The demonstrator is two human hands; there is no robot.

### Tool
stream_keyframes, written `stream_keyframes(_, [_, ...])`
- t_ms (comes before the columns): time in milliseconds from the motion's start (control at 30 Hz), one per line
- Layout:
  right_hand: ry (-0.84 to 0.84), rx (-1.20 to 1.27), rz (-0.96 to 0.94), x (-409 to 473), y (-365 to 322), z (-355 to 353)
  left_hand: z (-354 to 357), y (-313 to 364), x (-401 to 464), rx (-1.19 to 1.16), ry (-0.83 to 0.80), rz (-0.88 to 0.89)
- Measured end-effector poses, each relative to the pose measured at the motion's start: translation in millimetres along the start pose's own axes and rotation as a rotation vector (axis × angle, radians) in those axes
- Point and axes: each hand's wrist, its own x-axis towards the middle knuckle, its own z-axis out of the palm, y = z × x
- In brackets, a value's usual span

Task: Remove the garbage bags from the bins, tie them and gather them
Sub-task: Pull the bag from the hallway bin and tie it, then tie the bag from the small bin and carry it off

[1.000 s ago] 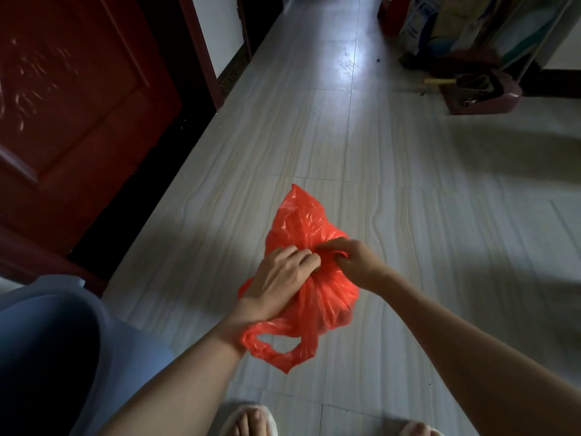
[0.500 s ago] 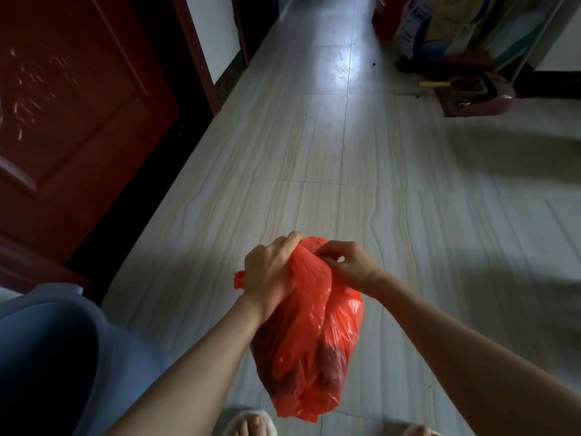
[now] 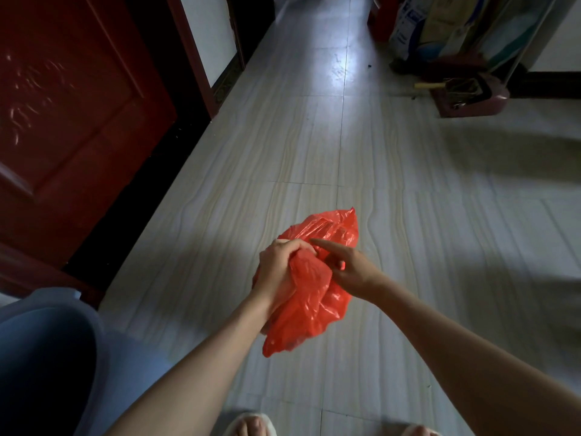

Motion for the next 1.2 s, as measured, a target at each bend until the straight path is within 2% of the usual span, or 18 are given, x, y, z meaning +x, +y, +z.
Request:
stream_keyframes(67, [-0.002, 0.038, -0.017, 2, -4, 2, -1, 1, 0, -0.028, -0.001, 0.020])
stream_keyframes(233, [-0.007, 0.046, -0.001, 4, -7, 5, 2, -1, 5, -0.212, 0.105, -0.103])
stream_keyframes(300, [-0.015, -0.002, 0.000, 4, -7, 7, 1, -3, 3, -0.182, 0.090, -0.099])
stream_keyframes(400, [-0.027, -0.068, -0.018, 2, -6, 5, -1, -10, 0, 0.038, -0.011, -0.016])
stream_keyframes(500, [-0.029, -0.231, -0.025, -5, 7, -1, -2, -16, -4, 0.226, -0.122, -0.041])
stream_keyframes(533, [-0.043, -0.322, -0.026, -9, 12, -3, -2, -20, -7, 0.341, -0.141, 0.010])
stream_keyframes(633, [-0.077, -0.615, -0.170, -8, 26, -6, -1, -38, -10, 0.837, -0.188, 0.494])
stream_keyframes(667, [-0.093, -0.675, -0.244, -5, 30, -8, -3, -44, -8, 0.961, -0.215, 0.584])
stream_keyframes(733, [-0.104, -0.734, -0.361, 7, 37, -13, -7, -55, 6, 1.126, -0.191, 0.648])
stream_keyframes(833, [-0.086, -0.781, -0.428, 17, 46, -20, -5, -74, 26, 1.221, -0.180, 0.699])
stream_keyframes(967, [-0.123, -0.823, -0.410, 21, 42, -38, -5, -76, 41, 1.199, -0.174, 0.672])
stream_keyframes(1033, [-0.141, -0.781, -0.368, 16, 25, -54, -12, -54, 46, 1.184, -0.190, 0.593])
stream_keyframes(1133, [-0.145, -0.655, -0.186, 5, -8, -83, -24, -9, 54, 1.167, -0.272, 0.434])
stream_keyframes(1200, [-0.143, -0.581, -0.026, -4, -44, -114, -48, 44, 56, 1.162, -0.357, 0.312])
